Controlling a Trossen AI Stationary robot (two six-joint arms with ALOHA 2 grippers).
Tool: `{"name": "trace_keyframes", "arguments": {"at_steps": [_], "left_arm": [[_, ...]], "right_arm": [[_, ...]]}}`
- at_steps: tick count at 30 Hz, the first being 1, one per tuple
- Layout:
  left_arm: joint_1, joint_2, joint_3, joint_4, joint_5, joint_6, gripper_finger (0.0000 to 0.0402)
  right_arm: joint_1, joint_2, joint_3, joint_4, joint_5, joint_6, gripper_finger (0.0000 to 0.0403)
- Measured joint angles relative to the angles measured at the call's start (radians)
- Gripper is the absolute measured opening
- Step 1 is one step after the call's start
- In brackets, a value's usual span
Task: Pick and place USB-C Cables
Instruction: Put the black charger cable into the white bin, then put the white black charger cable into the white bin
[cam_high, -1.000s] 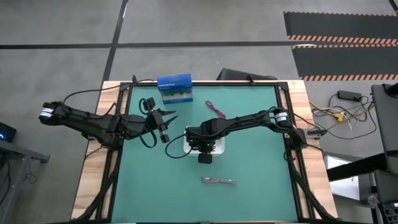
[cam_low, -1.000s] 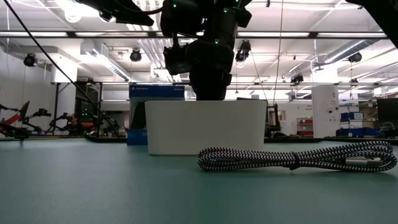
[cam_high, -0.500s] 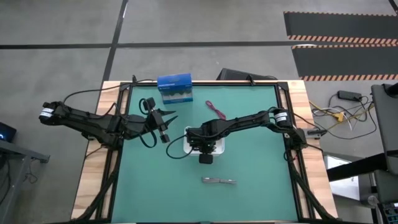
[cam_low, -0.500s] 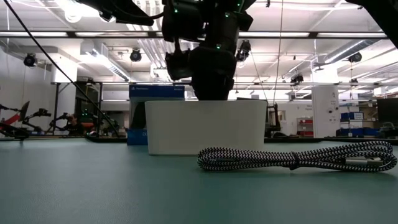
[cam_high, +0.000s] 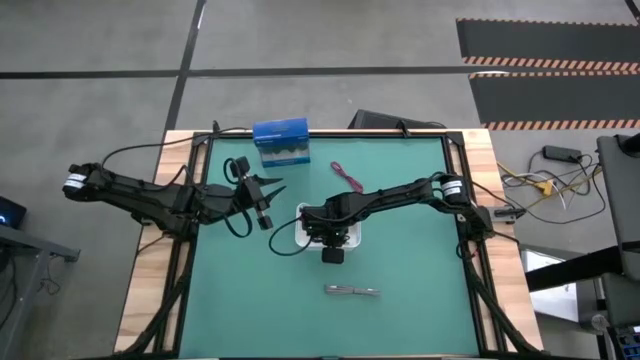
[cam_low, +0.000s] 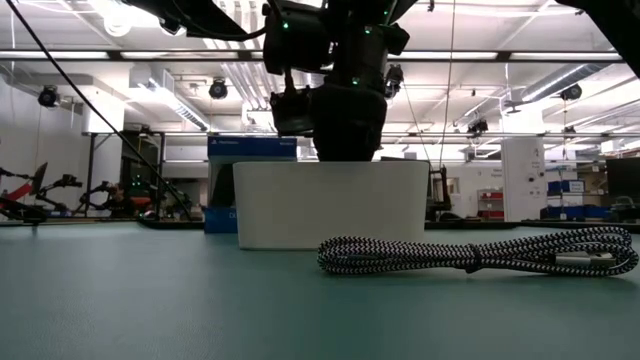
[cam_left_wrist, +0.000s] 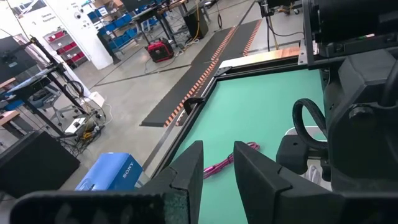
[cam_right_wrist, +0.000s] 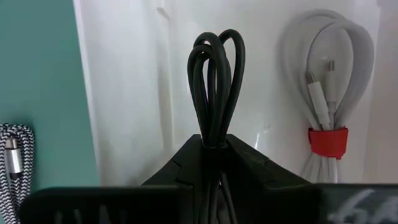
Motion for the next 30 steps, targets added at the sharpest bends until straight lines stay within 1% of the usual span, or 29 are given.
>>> {"name": "trace_keyframes", "arguments": {"at_steps": [7, 21, 25, 30], "left_arm": [[0.0, 0.0, 0.0, 0.0, 0.0, 0.0, 0.0073], [0.0, 0.0, 0.0, 0.0, 0.0, 0.0, 0.0073], [0.0, 0.0, 0.0, 0.0, 0.0, 0.0, 0.0073], [0.0, 0.0, 0.0, 0.001, 0.0, 0.0, 0.0073]], "right_arm": [[0.0, 0.0, 0.0, 0.001, 0.0, 0.005, 0.0063], [0.0, -0.003, 0.0, 0.003, 0.0, 0.008, 0.0108], [0.0, -0.015, 0.009, -0.016, -0.001, 0.032, 0.0111], [0.006, -0.037, 0.03, -0.044, -0.003, 0.064, 0.0103]]}}
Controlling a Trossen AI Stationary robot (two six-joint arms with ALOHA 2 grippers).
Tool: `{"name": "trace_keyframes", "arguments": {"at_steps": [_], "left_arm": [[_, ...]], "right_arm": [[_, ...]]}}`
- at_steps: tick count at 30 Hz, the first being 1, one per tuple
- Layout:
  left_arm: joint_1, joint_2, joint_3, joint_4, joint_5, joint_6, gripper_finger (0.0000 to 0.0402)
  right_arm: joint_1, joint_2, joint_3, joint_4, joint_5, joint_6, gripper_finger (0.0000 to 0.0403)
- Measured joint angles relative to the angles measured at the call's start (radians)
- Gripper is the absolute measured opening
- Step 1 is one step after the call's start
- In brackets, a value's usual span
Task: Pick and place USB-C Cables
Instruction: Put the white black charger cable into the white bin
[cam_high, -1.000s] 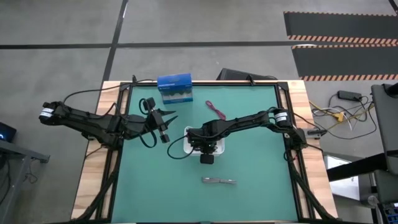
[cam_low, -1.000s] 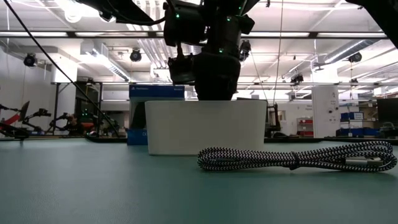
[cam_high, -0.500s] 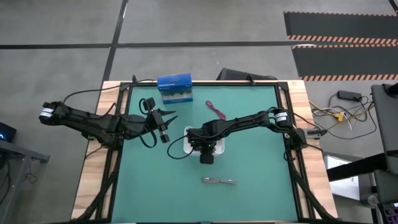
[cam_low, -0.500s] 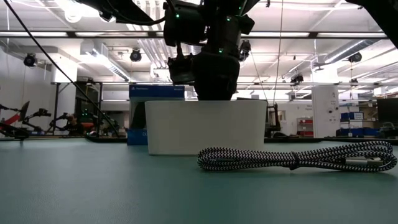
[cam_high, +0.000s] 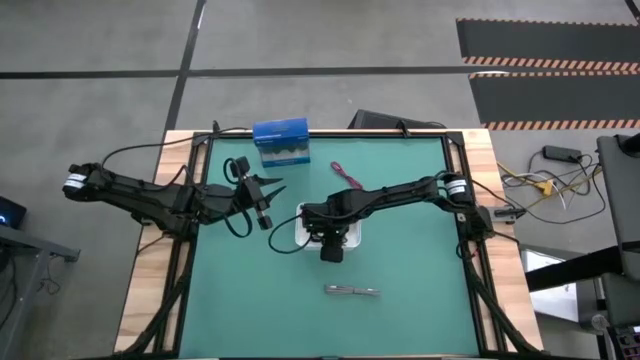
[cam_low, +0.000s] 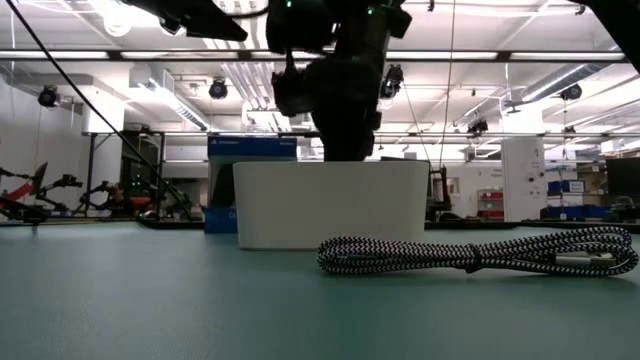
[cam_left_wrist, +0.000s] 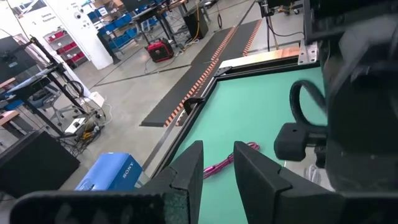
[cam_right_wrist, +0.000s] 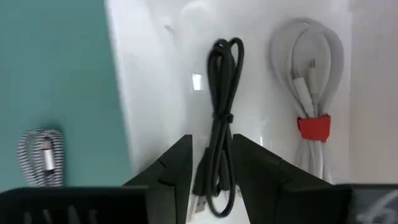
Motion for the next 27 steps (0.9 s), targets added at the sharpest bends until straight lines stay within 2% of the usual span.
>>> {"name": "trace_keyframes", "arguments": {"at_steps": [8, 13, 17, 27], "left_arm": [[0.0, 0.0, 0.0, 0.005, 0.0, -0.002, 0.0073], [0.0, 0.0, 0.0, 0.01, 0.0, -0.008, 0.0073], [-0.001, 0.0, 0.0, 0.03, 0.0, -0.01, 0.0073], [-0.001, 0.0, 0.0, 0.044, 0.001, -0.053, 0.0073]], "right_arm": [[0.035, -0.098, -0.007, 0.013, 0.008, 0.008, 0.0085], [0.081, -0.162, -0.041, 0.038, 0.145, 0.017, 0.0074], [0.124, -0.199, -0.079, 0.049, 0.208, 0.038, 0.0068], [0.215, -0.316, -0.245, 0.25, 0.216, 0.06, 0.007]]}}
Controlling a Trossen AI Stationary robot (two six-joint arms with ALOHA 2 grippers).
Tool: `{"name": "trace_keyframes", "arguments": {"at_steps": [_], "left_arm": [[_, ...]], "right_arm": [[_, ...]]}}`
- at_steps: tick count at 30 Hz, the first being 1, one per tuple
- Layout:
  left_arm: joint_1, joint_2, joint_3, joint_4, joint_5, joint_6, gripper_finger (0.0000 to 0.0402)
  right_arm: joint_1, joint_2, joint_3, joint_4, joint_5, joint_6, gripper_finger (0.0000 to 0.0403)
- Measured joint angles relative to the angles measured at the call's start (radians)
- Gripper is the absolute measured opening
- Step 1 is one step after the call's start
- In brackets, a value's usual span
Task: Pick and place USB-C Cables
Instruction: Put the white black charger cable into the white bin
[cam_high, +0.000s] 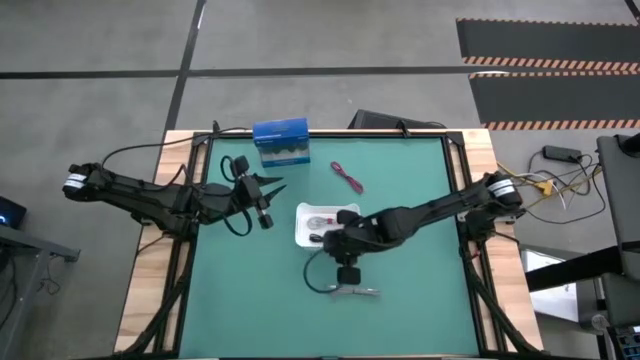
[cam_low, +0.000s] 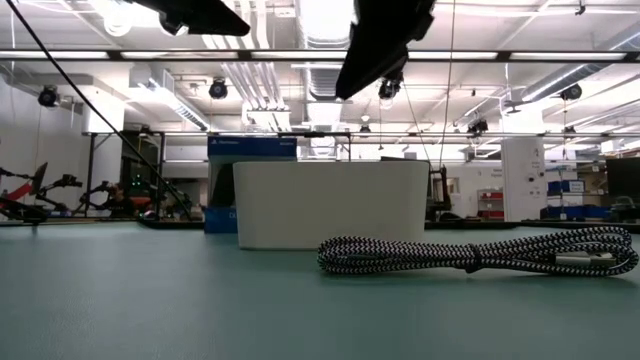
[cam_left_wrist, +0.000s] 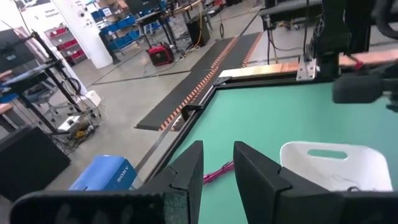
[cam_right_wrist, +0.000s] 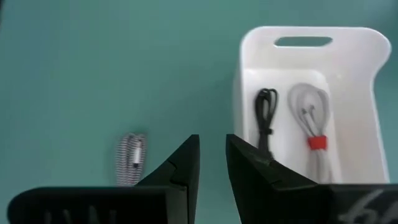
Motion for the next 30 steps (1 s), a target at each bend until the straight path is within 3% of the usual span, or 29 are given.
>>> {"name": "trace_keyframes", "arguments": {"at_steps": [7, 15, 25, 30], "left_arm": [[-0.002, 0.005, 0.0, 0.016, 0.009, -0.05, 0.0073], [-0.003, 0.005, -0.015, 0.017, 0.013, -0.206, 0.0073], [-0.036, 0.059, -0.02, 0.084, 0.025, -0.299, 0.0073], [-0.055, 0.108, -0.02, 0.173, 0.052, -0.298, 0.0073]], "right_arm": [[0.056, -0.095, -0.154, 0.154, 0.032, 0.008, 0.0068], [0.111, -0.178, -0.314, 0.302, 0.052, 0.011, 0.0068], [0.194, -0.212, -0.468, 0.48, 0.058, 0.047, 0.0068], [0.253, -0.211, -0.516, 0.487, 0.126, 0.111, 0.0068]]}}
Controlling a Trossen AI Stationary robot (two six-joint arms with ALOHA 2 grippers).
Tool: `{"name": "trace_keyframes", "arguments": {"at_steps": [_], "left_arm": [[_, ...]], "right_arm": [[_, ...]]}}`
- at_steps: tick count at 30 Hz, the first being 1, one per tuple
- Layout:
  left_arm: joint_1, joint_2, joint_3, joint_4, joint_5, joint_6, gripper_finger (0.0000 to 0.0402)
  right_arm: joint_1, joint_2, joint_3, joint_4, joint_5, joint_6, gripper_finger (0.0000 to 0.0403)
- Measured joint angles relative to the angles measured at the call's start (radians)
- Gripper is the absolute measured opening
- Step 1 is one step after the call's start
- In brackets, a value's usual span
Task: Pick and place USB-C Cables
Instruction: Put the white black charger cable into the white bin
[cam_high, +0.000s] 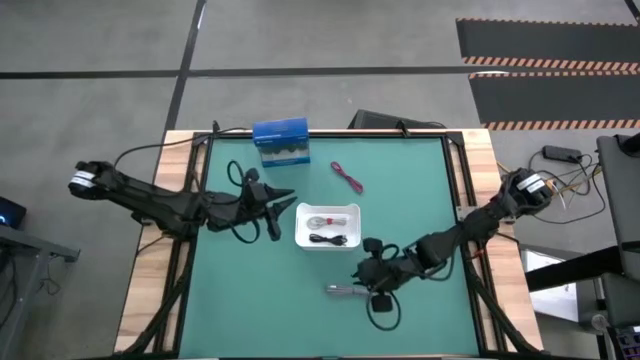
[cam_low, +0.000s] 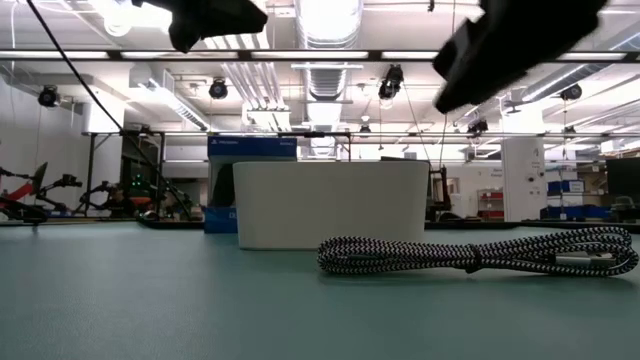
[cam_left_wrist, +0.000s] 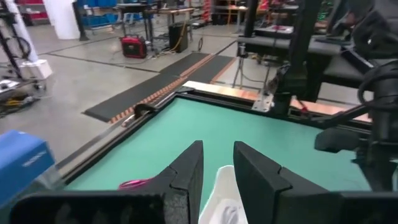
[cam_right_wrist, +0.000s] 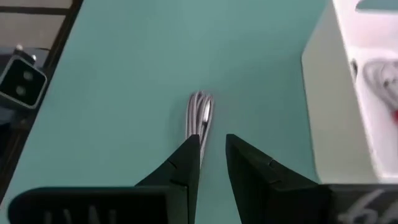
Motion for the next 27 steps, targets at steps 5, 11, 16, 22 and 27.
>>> {"name": "trace_keyframes", "arguments": {"at_steps": [5, 11, 16, 22, 27], "left_arm": [[-0.02, 0.05, 0.0, 0.076, 0.016, -0.001, 0.0073], [-0.06, 0.111, 0.0, 0.17, 0.023, 0.0, 0.0073], [-0.082, 0.145, 0.0, 0.226, 0.023, 0.0, 0.0073], [-0.087, 0.154, 0.0, 0.246, 0.023, 0.0, 0.0073], [-0.087, 0.152, 0.0, 0.252, 0.023, 0.001, 0.0073]], "right_arm": [[0.067, 0.0, -0.037, -0.001, 0.072, 0.066, 0.0068], [0.139, 0.0, -0.051, 0.001, 0.175, 0.108, 0.0068], [0.178, 0.002, -0.073, 0.033, 0.257, 0.109, 0.0068], [0.181, 0.003, -0.127, 0.119, 0.266, 0.109, 0.0068], [0.181, 0.003, -0.15, 0.137, 0.265, 0.119, 0.0068]]}}
